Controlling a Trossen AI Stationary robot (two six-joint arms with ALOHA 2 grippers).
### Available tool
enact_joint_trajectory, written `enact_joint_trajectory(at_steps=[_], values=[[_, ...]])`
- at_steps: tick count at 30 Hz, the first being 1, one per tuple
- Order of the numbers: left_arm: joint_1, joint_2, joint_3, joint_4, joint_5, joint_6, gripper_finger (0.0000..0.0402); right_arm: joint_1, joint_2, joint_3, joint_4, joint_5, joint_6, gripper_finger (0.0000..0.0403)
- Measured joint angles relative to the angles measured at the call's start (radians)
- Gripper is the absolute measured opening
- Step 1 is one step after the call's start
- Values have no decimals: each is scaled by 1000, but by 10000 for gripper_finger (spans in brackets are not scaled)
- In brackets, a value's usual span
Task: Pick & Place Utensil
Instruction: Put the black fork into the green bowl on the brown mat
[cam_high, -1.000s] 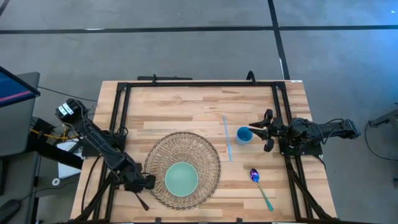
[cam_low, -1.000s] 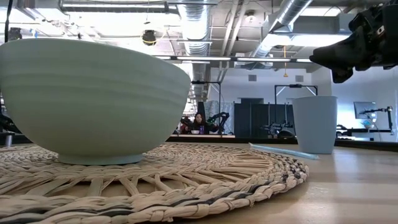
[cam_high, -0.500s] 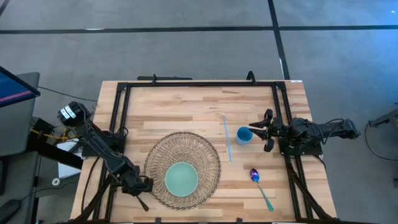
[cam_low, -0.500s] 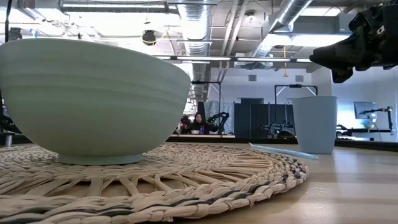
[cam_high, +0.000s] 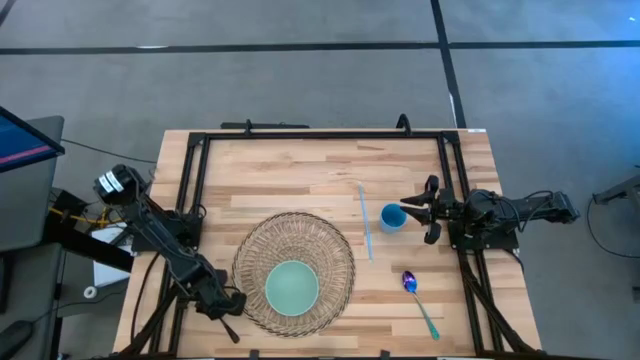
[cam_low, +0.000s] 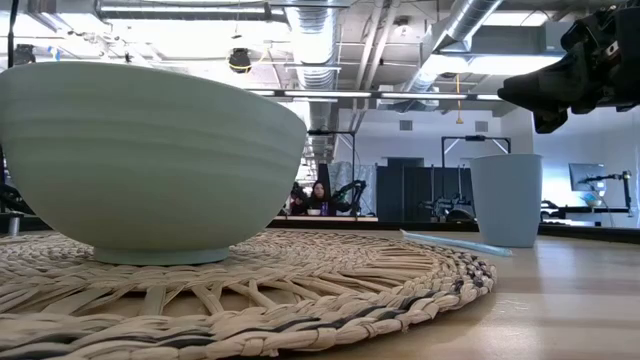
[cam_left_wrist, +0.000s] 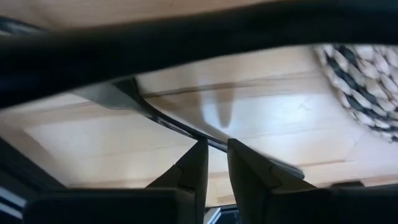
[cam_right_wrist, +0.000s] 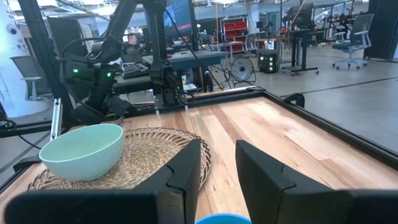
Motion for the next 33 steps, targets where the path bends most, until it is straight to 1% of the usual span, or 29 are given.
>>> enact_joint_trajectory(at_steps=[6, 9, 13, 16, 18, 21, 24, 27, 29, 33], values=[[21, -5, -1, -1, -24, 80, 62, 0, 0, 0, 9, 0, -2, 95], [61, -17, -3, -9, -37, 135, 62, 0, 0, 0, 40, 0, -43, 95], [136, -27, -4, -40, -38, 249, 62, 0, 0, 0, 64, 0, -90, 95], [184, -27, -3, -82, 3, 350, 62, 0, 0, 0, 65, 0, -107, 95], [207, -28, -3, -125, 46, 390, 62, 0, 0, 0, 66, 0, -107, 95], [227, -27, -3, -137, 76, 448, 62, 0, 0, 0, 68, 0, -108, 95], [240, -27, -4, -155, 103, 472, 62, 0, 0, 0, 70, 0, -108, 95], [246, -40, -6, -233, 151, 493, 62, 0, 0, 0, 80, 0, -131, 95], [247, -63, -8, -250, 146, 480, 62, 0, 0, 0, 80, 0, -133, 95], [247, -120, 0, -253, 89, 396, 62, 0, 0, 0, 80, -1, -133, 95]])
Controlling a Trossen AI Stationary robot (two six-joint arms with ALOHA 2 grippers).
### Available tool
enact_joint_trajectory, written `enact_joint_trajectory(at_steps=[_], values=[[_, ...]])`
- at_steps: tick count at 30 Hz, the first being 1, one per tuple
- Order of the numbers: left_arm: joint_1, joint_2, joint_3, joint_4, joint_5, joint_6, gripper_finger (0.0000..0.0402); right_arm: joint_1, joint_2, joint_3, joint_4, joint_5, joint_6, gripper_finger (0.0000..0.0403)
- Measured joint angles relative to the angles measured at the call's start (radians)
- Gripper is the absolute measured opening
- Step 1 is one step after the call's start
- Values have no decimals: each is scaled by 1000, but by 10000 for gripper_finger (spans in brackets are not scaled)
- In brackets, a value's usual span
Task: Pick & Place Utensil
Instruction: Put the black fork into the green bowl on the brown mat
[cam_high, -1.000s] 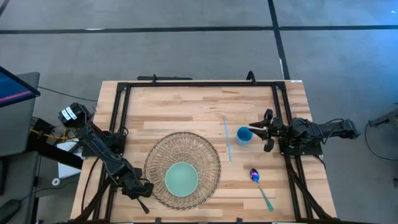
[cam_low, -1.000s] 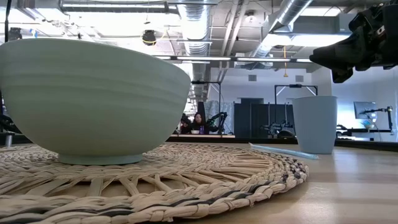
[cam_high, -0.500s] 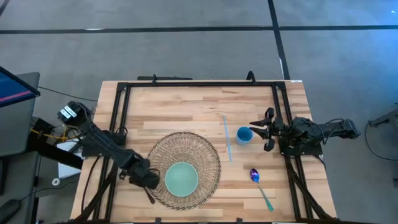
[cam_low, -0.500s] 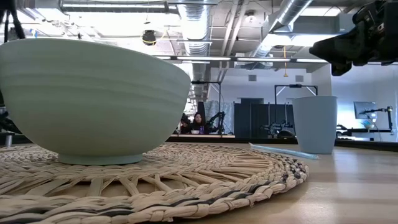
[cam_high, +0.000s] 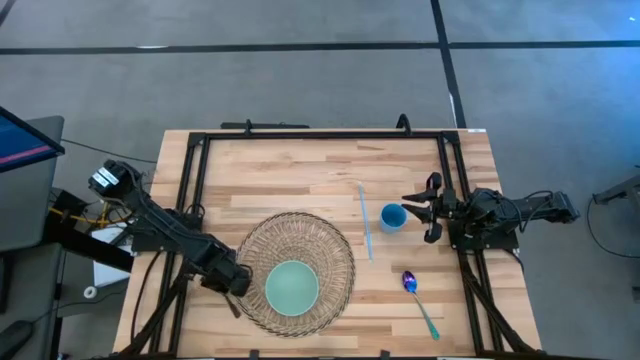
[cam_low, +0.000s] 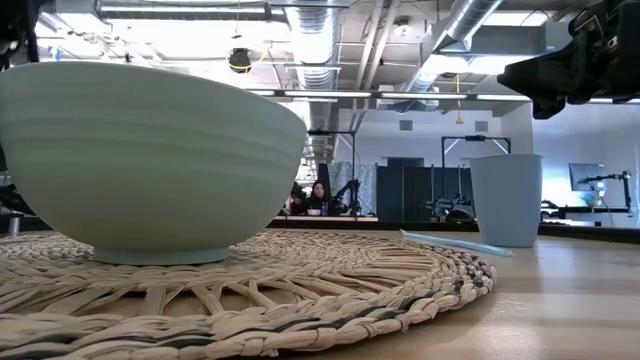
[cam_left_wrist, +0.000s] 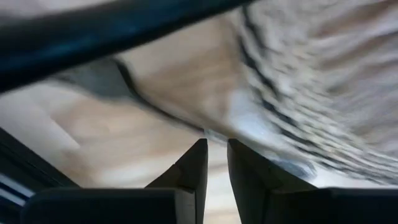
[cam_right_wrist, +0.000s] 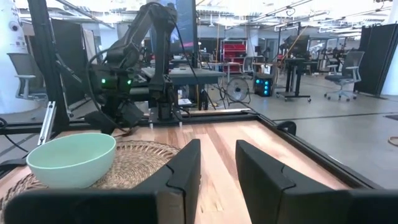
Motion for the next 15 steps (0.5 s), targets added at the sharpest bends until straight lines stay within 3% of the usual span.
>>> enact_joint_trajectory(at_steps=[7, 12, 15], values=[[-47, -49, 7, 6, -1, -177, 62, 0, 0, 0, 0, -1, 0, 95], [-67, -39, 8, 7, -5, -200, 75, 0, 0, 0, 0, -1, 0, 95], [-65, -39, 8, 7, -67, -201, 92, 0, 0, 0, 0, -2, 0, 95]])
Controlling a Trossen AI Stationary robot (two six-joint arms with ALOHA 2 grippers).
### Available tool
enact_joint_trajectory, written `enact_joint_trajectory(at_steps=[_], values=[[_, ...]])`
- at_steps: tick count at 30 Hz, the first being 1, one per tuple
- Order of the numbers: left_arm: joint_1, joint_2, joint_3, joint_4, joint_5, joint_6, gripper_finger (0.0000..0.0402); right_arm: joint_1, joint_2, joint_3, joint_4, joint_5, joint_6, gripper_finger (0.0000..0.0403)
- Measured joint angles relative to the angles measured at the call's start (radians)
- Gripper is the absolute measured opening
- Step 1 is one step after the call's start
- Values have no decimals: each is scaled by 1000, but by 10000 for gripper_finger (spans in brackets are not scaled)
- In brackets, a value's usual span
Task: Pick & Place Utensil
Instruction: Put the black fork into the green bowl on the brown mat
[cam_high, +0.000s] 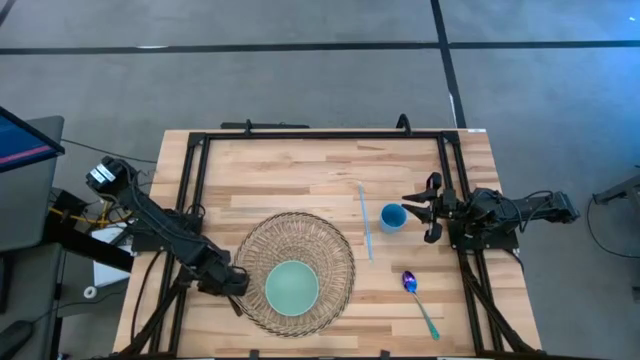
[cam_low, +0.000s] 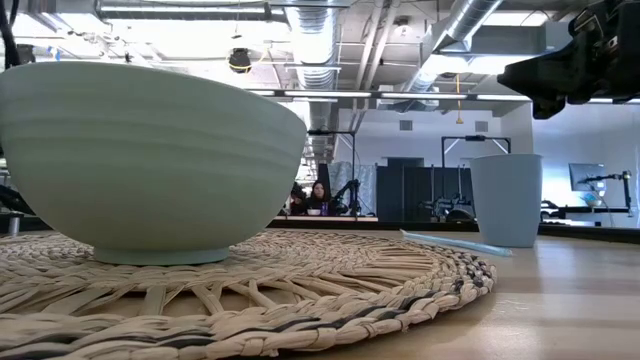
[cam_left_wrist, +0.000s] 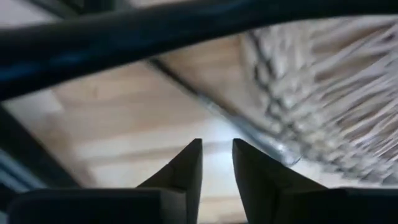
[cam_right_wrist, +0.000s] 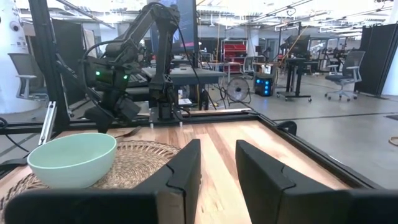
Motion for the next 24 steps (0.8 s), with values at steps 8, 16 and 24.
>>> enact_joint_trajectory(at_steps=[8, 16, 24], values=[[-2, 3, 1, -24, -63, -42, 154, 0, 0, 0, 3, -1, 0, 95], [-2, 27, 2, -43, -85, -58, 181, 0, 0, 0, 2, -1, 2, 95], [-2, 89, 6, -40, -85, -53, 164, 0, 0, 0, 2, -1, 2, 95]])
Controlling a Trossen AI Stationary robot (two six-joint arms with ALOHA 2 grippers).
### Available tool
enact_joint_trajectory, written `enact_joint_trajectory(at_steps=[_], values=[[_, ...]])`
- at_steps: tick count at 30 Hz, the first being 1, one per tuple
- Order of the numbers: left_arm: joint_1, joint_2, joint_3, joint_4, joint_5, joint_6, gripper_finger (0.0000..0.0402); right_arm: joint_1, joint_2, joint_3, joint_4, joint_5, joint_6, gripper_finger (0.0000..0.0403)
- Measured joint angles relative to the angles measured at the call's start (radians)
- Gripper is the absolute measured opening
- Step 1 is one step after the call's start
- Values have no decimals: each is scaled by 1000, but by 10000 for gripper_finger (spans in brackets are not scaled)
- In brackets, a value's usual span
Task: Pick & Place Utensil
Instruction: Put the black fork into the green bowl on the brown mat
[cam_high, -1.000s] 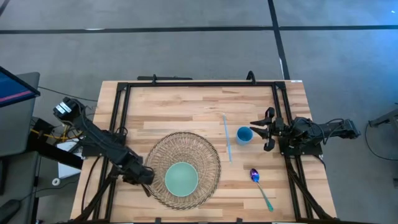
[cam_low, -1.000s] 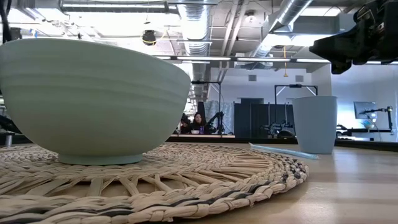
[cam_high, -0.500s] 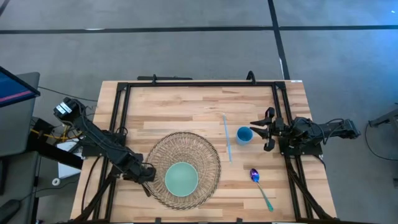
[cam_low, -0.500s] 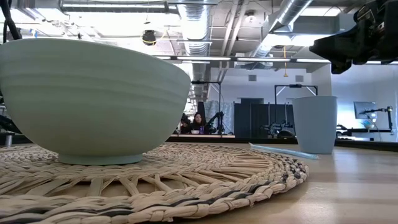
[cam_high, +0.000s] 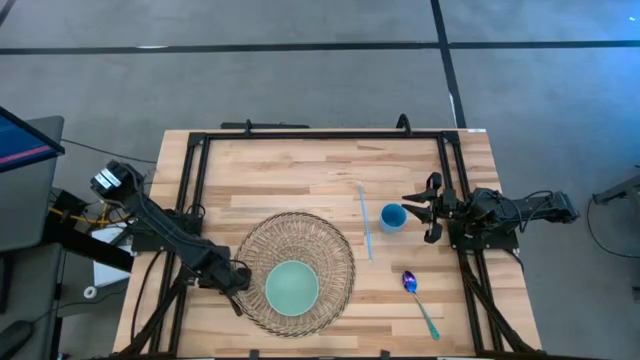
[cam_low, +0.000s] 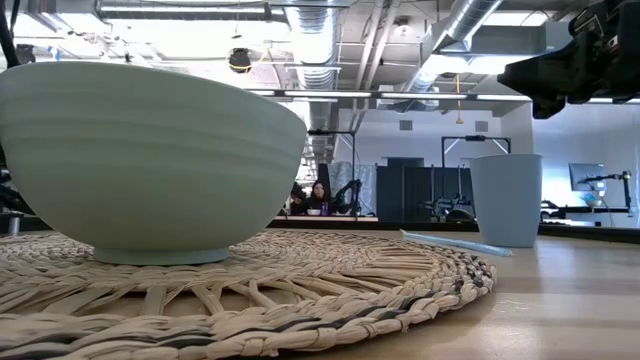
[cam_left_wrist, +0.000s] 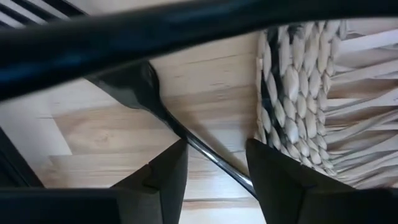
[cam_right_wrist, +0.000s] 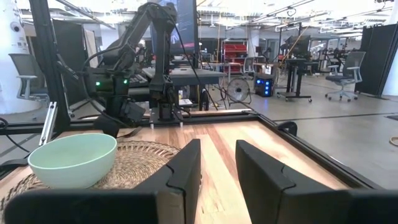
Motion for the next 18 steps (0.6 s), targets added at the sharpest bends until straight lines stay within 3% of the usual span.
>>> enact_joint_trajectory(at_steps=[5, 13, 18], values=[[0, 30, 2, 2, 0, 79, 127, 0, 0, 0, 0, 0, 0, 95], [0, 36, 1, -1, 6, 143, 17, 0, 0, 0, 0, 0, 0, 95], [0, 36, 0, -6, 1, 138, 17, 0, 0, 0, 0, 0, 0, 95]])
